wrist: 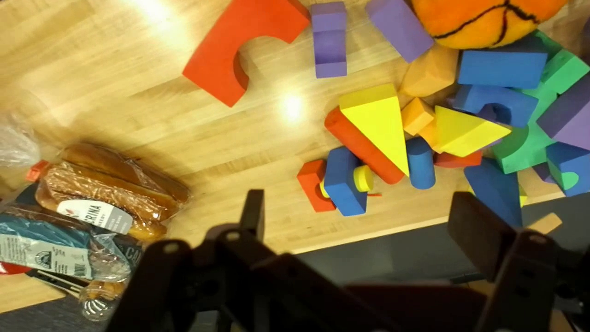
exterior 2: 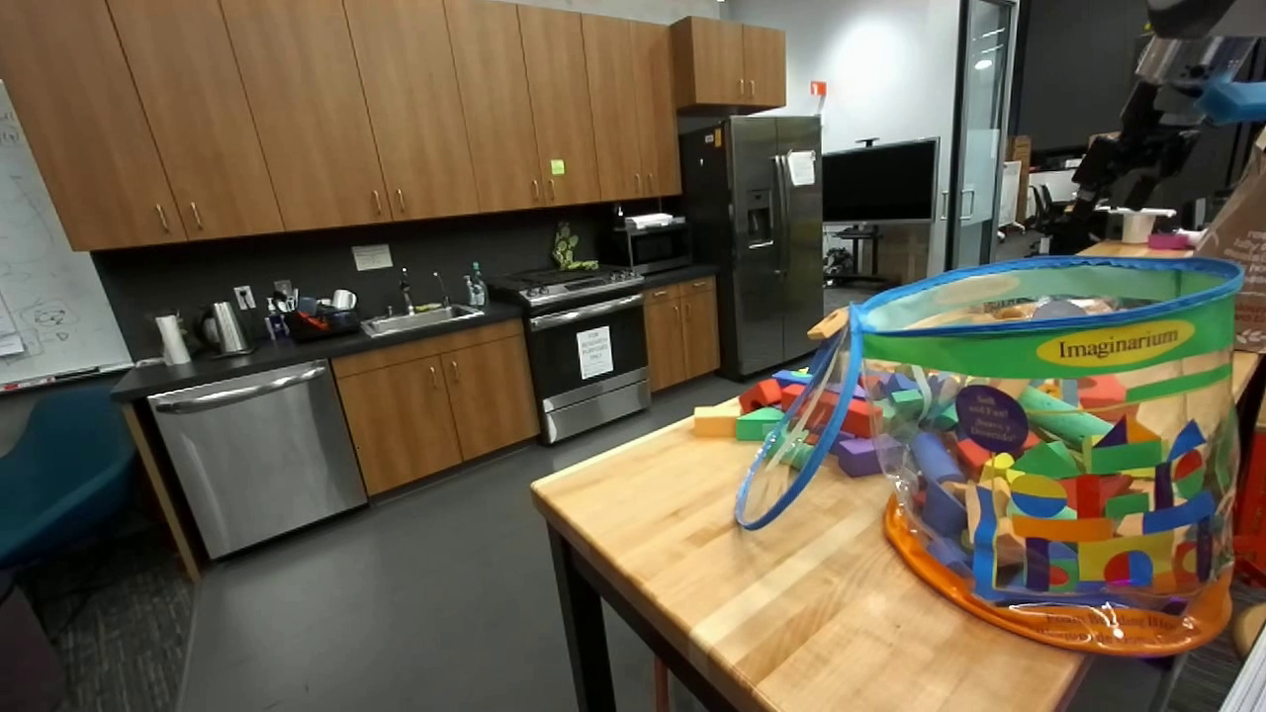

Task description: Pick up the piece with orange, yellow and blue blocks and put it in the clear bag

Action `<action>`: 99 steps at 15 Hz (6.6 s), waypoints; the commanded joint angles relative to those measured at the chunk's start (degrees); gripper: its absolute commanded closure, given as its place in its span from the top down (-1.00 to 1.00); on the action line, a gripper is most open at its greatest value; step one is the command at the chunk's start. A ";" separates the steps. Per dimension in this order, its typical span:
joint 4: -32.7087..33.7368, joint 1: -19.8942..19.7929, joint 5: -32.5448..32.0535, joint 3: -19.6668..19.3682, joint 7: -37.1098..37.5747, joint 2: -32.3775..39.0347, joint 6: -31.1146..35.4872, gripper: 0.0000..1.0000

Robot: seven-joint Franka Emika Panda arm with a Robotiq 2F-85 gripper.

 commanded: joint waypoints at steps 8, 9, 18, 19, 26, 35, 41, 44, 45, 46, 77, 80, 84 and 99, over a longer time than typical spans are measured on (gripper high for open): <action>2.01 1.64 8.23 2.33 -9.42 9.92 0.43 1.00; 2.02 1.81 8.98 2.73 -9.60 10.55 0.49 1.00; 1.79 0.70 9.49 4.33 -9.11 11.45 0.43 1.00; 1.79 0.70 9.48 4.33 -9.12 11.46 0.43 1.00; 1.80 0.70 9.48 4.33 -9.13 11.46 0.43 1.00; 8.20 -1.10 9.96 5.34 -2.94 20.73 1.57 1.00; 14.14 -2.07 13.07 6.15 -1.65 26.37 0.32 1.00; 17.50 -2.14 15.38 7.04 -1.53 29.02 -0.49 1.00; 18.51 -2.20 16.27 7.34 -1.59 29.67 -0.93 1.00; 19.53 -2.35 16.96 7.61 -1.78 30.33 -1.30 1.00; 20.44 -4.87 20.38 13.31 -2.30 43.76 5.30 1.00; 22.72 -7.01 20.45 14.08 -2.44 48.33 6.44 1.00; 26.29 -9.92 20.28 15.42 -2.36 52.72 7.19 1.00; 34.39 -13.18 21.11 21.86 -3.55 59.20 8.23 1.00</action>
